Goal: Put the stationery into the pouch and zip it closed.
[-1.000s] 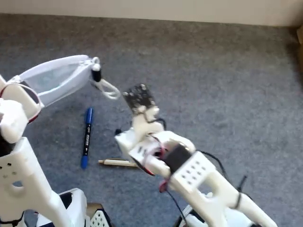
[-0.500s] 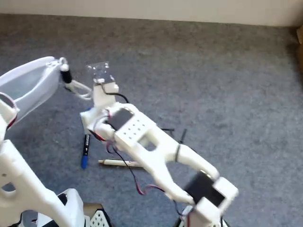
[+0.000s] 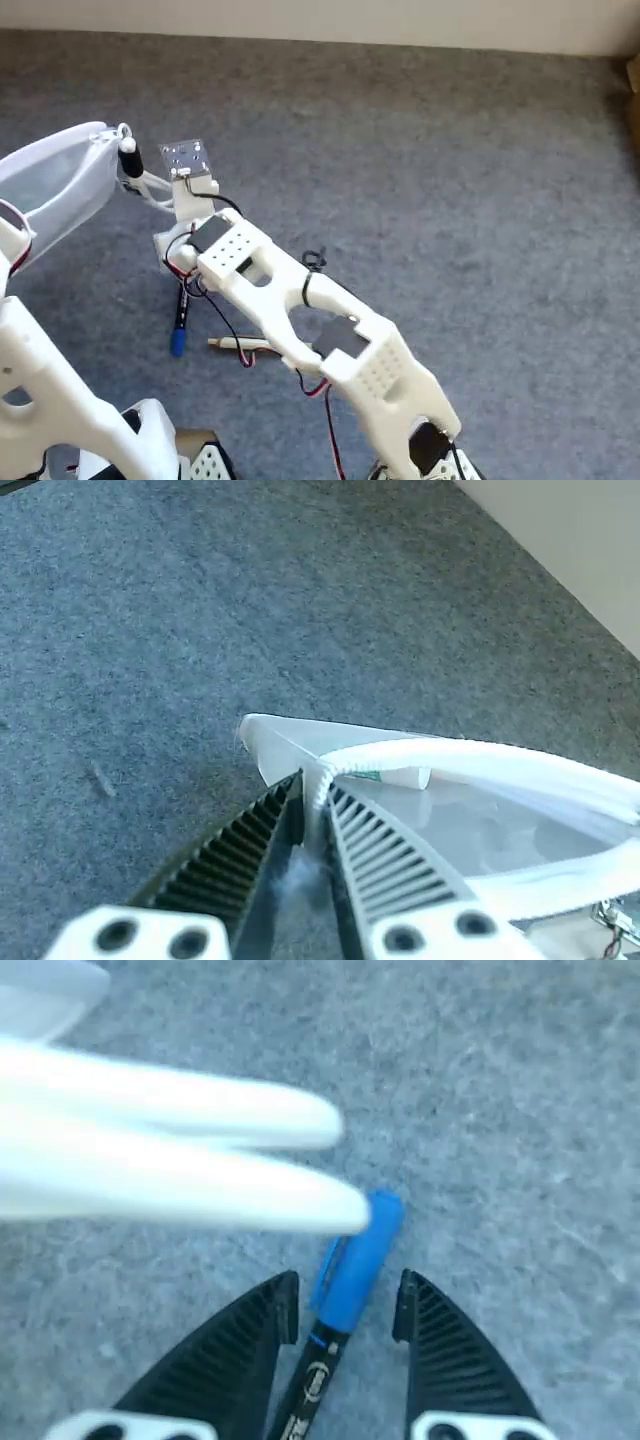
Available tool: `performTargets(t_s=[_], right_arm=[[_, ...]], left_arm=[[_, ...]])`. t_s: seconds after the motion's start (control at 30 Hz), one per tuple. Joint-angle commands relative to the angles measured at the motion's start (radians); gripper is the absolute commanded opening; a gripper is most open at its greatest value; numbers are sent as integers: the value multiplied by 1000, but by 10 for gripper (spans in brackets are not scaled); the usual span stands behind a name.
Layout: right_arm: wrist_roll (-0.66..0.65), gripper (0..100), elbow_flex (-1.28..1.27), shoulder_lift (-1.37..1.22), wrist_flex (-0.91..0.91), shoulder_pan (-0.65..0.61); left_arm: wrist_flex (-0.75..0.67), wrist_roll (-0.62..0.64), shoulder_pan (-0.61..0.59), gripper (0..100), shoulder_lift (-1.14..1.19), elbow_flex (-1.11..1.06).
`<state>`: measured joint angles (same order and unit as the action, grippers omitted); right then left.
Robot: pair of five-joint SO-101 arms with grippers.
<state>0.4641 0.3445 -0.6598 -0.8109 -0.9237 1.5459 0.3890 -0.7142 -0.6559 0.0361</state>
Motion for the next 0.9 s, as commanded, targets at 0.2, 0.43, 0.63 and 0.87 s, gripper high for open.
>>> performTargets(t_s=[0.2, 0.43, 0.63, 0.87], right_arm=[[2, 146, 159, -96, -38, 2], [2, 62, 311, -188, -193, 27], [-107, 5, 444, -286, -288, 53], [-203, 5, 588, -306, -529, 116]], left_arm=[[-12, 11, -5, 7, -12, 10], [-6, 11, -4, 7, -12, 10], [-5, 9, -5, 7, -12, 10], [-5, 9, -5, 7, -12, 10]])
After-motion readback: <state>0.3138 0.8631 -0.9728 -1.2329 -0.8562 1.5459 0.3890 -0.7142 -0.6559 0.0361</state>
